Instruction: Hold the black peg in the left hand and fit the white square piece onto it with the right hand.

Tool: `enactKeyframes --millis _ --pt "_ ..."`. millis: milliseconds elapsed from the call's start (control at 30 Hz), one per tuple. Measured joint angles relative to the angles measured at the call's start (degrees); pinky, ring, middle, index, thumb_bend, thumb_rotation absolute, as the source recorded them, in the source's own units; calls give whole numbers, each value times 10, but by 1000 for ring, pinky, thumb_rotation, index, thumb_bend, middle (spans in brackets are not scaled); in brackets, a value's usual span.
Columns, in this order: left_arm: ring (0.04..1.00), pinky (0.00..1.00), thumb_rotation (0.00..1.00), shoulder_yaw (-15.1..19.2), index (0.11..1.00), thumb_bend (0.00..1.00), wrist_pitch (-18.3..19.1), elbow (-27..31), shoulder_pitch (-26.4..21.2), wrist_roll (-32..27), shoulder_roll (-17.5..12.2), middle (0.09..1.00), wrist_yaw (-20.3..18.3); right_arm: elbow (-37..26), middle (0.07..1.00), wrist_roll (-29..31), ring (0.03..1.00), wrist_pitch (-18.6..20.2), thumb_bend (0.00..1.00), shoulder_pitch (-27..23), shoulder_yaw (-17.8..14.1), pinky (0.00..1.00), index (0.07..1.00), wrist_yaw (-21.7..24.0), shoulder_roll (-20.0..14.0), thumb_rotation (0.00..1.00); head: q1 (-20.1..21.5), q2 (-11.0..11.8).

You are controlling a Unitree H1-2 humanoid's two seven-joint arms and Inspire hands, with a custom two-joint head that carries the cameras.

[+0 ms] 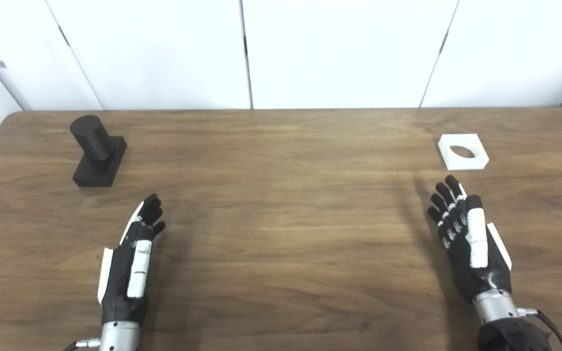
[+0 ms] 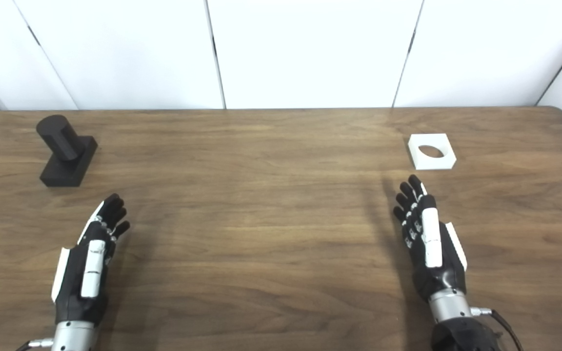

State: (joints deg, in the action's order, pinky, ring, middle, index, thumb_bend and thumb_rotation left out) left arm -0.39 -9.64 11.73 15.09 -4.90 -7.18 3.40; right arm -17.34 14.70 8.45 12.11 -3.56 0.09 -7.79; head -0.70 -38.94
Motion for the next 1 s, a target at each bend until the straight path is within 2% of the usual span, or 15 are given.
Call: enactKeyframes --millis 267,533,633,700,767,800,900,1000 --pt "924 900 815 -1 909 619 0 0 0 5 0 922 3 0 976 2 974 0 432 0 0 1000 988 0 0 1000 -4 0" --pt "917 894 805 -2 896 618 0 0 0 15 1 915 4 0 976 5 975 -1 442 0 0 1000 984 0 -1 1000 -12 3" --pt "910 883 804 -3 887 637 0 0 0 18 1 912 5 0 975 6 976 -1 447 0 -1 1000 983 1 -1 1000 -29 4" --pt "915 885 810 -4 891 650 0 0 0 21 1 919 6 0 982 6 985 -2 448 1 -1 1000 993 2 -3 1000 -67 12" --pt "915 883 808 -7 890 666 0 0 0 25 1 920 7 0 993 6 995 -3 452 3 -2 1000 999 7 -4 1000 -68 12" --pt "915 884 806 -8 891 671 0 0 0 26 2 921 8 0 997 6 998 -4 456 5 -2 1000 1000 9 -5 1000 -103 24" --pt "910 873 795 -16 895 669 -1 0 0 36 3 919 11 4 1000 8 1000 -14 467 8 -5 1000 1000 19 -7 1000 -138 41" --pt "919 885 792 -22 899 657 -3 -1 0 46 4 925 13 11 1000 10 1000 -21 447 9 -10 1000 1000 25 -8 1000 -155 50"
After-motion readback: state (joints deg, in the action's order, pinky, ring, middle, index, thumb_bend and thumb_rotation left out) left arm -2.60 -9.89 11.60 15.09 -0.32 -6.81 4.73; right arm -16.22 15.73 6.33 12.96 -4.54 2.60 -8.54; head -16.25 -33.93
